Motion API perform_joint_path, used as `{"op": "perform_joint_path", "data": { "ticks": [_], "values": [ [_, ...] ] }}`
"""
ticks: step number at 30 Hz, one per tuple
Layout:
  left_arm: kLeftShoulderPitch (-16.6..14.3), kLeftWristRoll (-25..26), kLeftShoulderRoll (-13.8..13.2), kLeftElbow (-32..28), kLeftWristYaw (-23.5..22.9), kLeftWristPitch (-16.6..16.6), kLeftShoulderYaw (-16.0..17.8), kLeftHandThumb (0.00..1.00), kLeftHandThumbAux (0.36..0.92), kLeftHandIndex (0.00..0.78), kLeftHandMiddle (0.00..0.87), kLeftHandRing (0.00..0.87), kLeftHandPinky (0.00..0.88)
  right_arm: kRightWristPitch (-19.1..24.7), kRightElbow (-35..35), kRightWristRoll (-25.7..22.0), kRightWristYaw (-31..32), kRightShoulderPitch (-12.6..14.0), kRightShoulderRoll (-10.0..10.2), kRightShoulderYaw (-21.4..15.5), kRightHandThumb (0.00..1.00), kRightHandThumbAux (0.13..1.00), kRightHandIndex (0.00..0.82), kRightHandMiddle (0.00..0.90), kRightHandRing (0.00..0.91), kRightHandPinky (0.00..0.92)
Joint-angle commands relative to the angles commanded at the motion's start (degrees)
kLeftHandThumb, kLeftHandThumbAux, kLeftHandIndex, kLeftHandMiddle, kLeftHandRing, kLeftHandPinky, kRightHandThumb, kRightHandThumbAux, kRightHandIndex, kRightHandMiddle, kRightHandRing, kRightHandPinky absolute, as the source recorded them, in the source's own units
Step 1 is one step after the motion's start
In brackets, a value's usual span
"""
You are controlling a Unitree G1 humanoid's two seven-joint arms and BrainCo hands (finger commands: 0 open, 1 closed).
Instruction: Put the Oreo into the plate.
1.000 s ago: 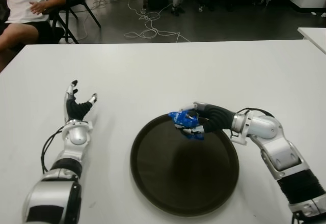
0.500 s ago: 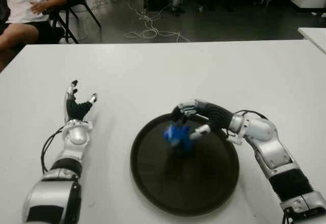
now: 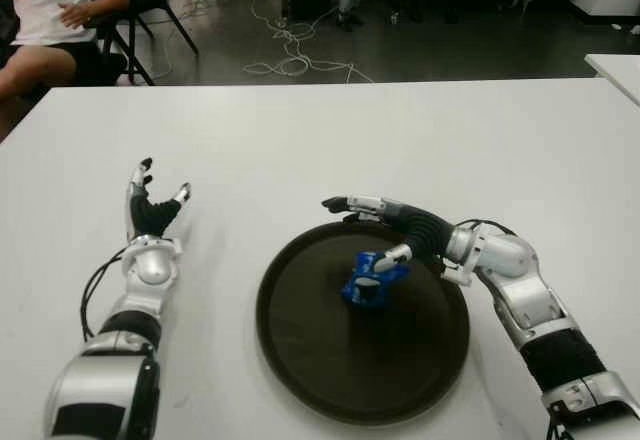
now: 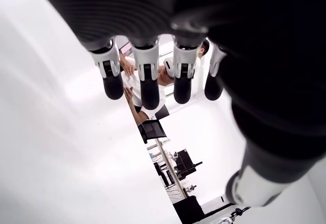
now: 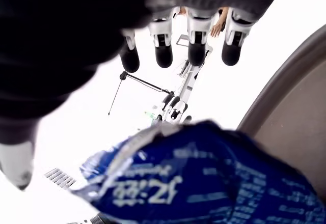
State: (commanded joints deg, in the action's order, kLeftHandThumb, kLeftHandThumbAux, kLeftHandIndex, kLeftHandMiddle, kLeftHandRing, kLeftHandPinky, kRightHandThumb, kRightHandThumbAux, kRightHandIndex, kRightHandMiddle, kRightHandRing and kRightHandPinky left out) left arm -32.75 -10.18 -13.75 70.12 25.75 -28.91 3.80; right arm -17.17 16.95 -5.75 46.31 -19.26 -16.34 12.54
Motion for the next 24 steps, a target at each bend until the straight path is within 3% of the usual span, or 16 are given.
{"op": "perform_joint_path", "data": {
  "ticks": [17, 24],
  "values": [
    [0.0, 0.4, 0.1, -0.1, -0.5, -0.5, 0.3, 0.000, 0.757, 0.062, 0.110, 0.088, 0.063, 2.5, 0.9, 1.9, 0.2, -1.1, -0.2, 1.0, 0.000, 0.451, 0.010, 0.018, 0.020, 0.010],
    [0.0, 0.3, 0.0, 0.1, -0.4, -0.4, 0.3, 0.000, 0.755, 0.061, 0.110, 0.091, 0.070, -1.5, 4.6, 2.2, -1.4, -1.6, 1.2, 0.4, 0.000, 0.477, 0.022, 0.027, 0.028, 0.003]
  ]
}}
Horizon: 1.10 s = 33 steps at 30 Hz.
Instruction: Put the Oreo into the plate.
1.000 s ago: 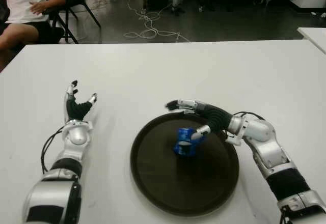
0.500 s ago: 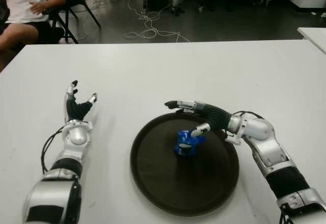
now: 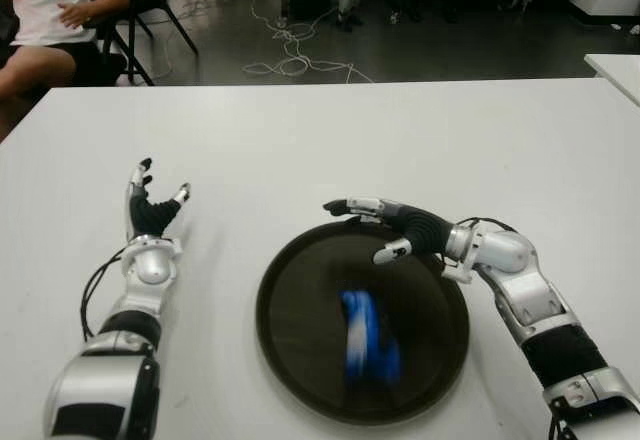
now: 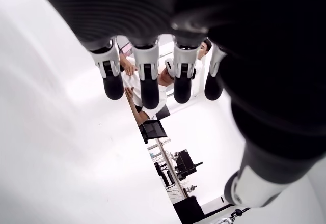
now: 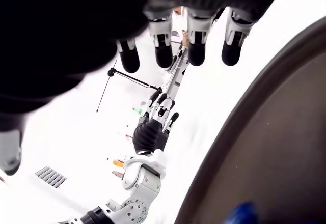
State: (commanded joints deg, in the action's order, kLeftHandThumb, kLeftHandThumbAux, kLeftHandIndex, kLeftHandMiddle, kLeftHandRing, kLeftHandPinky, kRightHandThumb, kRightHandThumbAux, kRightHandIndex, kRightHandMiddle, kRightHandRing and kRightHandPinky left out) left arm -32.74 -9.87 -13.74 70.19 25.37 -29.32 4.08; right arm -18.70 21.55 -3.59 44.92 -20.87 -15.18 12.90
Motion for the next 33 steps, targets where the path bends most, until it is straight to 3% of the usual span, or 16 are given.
{"op": "perform_joint_path", "data": {
  "ticks": [5, 14, 33],
  "values": [
    [0.0, -0.1, 0.0, 0.0, 0.3, 0.1, 0.0, 0.000, 0.758, 0.061, 0.111, 0.093, 0.070, -4.2, 4.0, 0.0, -1.7, -1.7, 1.0, -1.1, 0.000, 0.517, 0.020, 0.024, 0.023, 0.002],
    [0.0, 0.4, 0.1, -0.1, -0.2, 0.1, 0.3, 0.000, 0.764, 0.057, 0.105, 0.083, 0.061, -7.7, 7.7, -0.2, -4.3, -3.0, 2.1, -3.1, 0.000, 0.622, 0.014, 0.009, 0.001, 0.000],
    [0.2, 0.4, 0.3, -0.3, -0.1, -0.5, 0.4, 0.000, 0.762, 0.064, 0.113, 0.094, 0.071, -11.3, 13.1, 1.3, -8.4, -5.4, 2.9, -4.5, 0.000, 0.623, 0.022, 0.002, 0.000, 0.000]
  ]
}}
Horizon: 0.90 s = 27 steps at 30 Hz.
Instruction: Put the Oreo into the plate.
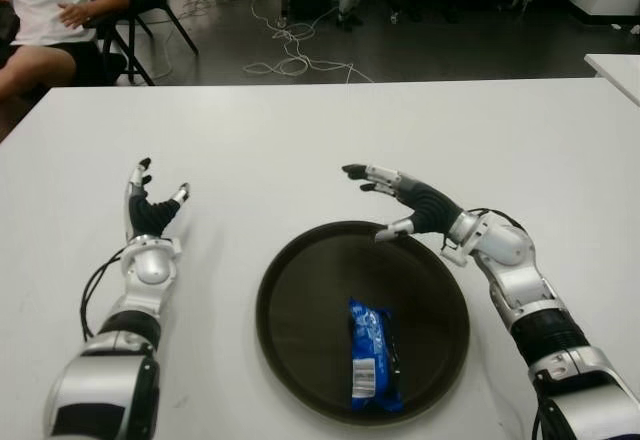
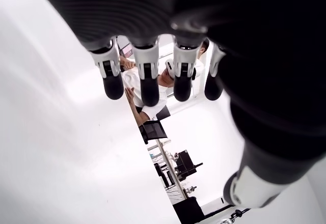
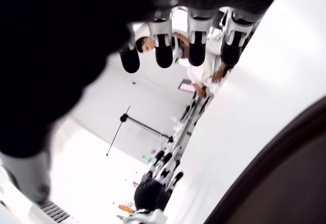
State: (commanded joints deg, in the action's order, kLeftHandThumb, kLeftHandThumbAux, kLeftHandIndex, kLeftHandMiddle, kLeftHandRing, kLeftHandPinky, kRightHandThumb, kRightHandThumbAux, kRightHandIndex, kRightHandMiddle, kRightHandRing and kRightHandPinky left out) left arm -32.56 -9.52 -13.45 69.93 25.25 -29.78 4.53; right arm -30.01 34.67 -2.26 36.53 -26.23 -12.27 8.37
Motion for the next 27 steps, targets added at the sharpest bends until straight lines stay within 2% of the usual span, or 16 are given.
{"op": "perform_joint_path", "data": {
  "ticks": [5, 8, 14, 19, 23, 27],
  "values": [
    [0.0, 0.0, 0.1, 0.0, -0.3, 0.1, 0.0, 0.000, 0.760, 0.058, 0.103, 0.079, 0.057, 0.0, 2.5, 0.1, -1.9, -1.5, 0.0, -1.1, 0.000, 0.619, 0.016, 0.002, 0.000, 0.000],
    [0.1, 0.2, 0.1, 0.0, -0.5, 0.0, 0.2, 0.000, 0.758, 0.056, 0.097, 0.076, 0.062, 0.0, 5.8, -0.7, -2.2, -4.4, -0.5, -2.6, 0.000, 0.629, 0.022, 0.013, 0.000, 0.000],
    [0.0, 0.5, 0.1, 0.1, -0.9, 0.2, 0.4, 0.000, 0.757, 0.050, 0.086, 0.073, 0.064, -0.9, 11.6, -1.5, -3.7, -7.9, -1.0, -5.7, 0.000, 0.635, 0.029, 0.031, 0.000, 0.000],
    [0.0, 0.4, 0.1, 0.2, -1.0, 0.4, 0.4, 0.000, 0.751, 0.049, 0.085, 0.070, 0.058, -0.5, 16.6, -3.1, -4.2, -12.1, -1.3, -8.9, 0.000, 0.624, 0.015, 0.020, 0.000, 0.000],
    [0.0, 0.2, 0.0, 0.4, -0.6, 0.3, 0.3, 0.000, 0.753, 0.054, 0.097, 0.080, 0.062, -2.4, 20.8, -2.7, -8.5, -13.7, -3.0, -11.6, 0.000, 0.593, 0.006, 0.005, 0.000, 0.000],
    [0.1, 0.1, -0.1, 0.5, -0.6, 0.2, 0.4, 0.000, 0.754, 0.057, 0.100, 0.084, 0.066, -4.1, 24.8, -1.5, -12.0, -14.9, -3.4, -12.4, 0.000, 0.572, 0.001, 0.001, 0.000, 0.000]
  ]
}}
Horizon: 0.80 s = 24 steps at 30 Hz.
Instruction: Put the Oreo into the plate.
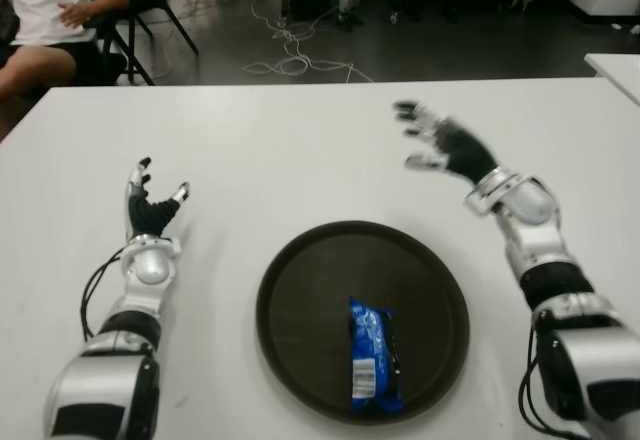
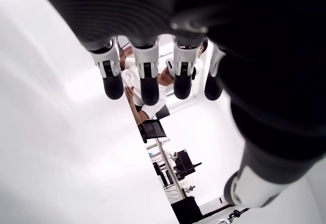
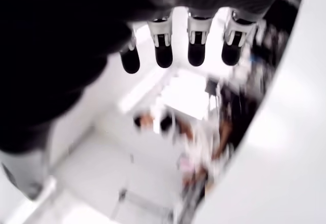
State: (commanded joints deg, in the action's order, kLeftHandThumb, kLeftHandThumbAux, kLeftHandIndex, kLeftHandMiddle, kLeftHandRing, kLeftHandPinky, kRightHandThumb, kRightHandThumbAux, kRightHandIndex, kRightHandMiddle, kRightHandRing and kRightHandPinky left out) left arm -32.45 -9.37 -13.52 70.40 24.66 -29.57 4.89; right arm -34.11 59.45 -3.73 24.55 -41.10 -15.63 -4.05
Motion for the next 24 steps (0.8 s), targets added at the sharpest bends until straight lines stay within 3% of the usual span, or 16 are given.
{"op": "perform_joint_path", "data": {
  "ticks": [2, 5, 9, 14, 17, 24],
  "values": [
    [0.0, 0.0, -0.1, 0.1, -0.1, 0.0, 0.0, 0.000, 0.753, 0.059, 0.100, 0.085, 0.066, -0.3, 3.4, 1.0, -3.0, -1.3, -0.3, -0.2, 0.000, 0.555, 0.000, 0.000, 0.000, 0.000],
    [0.0, -0.1, -0.2, 0.2, 0.1, -0.2, 0.0, 0.000, 0.757, 0.062, 0.104, 0.088, 0.068, 0.2, 8.6, 4.0, -12.9, -3.3, -1.6, -0.2, 0.000, 0.544, 0.002, 0.000, 0.000, 0.000],
    [0.1, -0.3, -0.3, 0.2, 0.2, -0.4, -0.1, 0.000, 0.765, 0.065, 0.108, 0.090, 0.070, 0.7, 12.3, 5.9, -19.9, -4.3, -2.1, -0.5, 0.000, 0.548, 0.008, 0.000, 0.000, 0.000],
    [0.2, -0.4, -0.5, 0.3, 0.1, -0.5, -0.1, 0.000, 0.757, 0.065, 0.108, 0.088, 0.064, 1.6, 14.7, 7.7, -25.3, -4.4, -2.6, -0.6, 0.000, 0.557, 0.007, 0.000, 0.000, 0.000],
    [0.3, -0.5, -0.6, 0.3, 0.2, -0.4, -0.2, 0.000, 0.745, 0.066, 0.111, 0.090, 0.064, 3.2, 16.0, 8.9, -29.1, -3.2, -2.1, -0.6, 0.000, 0.583, 0.013, 0.000, 0.000, 0.000],
    [0.5, -0.5, -0.6, 0.3, 0.4, -0.8, -0.1, 0.000, 0.760, 0.069, 0.115, 0.093, 0.071, 6.7, 16.6, 9.3, -31.1, -3.7, -1.9, -1.4, 0.000, 0.641, 0.039, 0.010, 0.000, 0.000]
  ]
}}
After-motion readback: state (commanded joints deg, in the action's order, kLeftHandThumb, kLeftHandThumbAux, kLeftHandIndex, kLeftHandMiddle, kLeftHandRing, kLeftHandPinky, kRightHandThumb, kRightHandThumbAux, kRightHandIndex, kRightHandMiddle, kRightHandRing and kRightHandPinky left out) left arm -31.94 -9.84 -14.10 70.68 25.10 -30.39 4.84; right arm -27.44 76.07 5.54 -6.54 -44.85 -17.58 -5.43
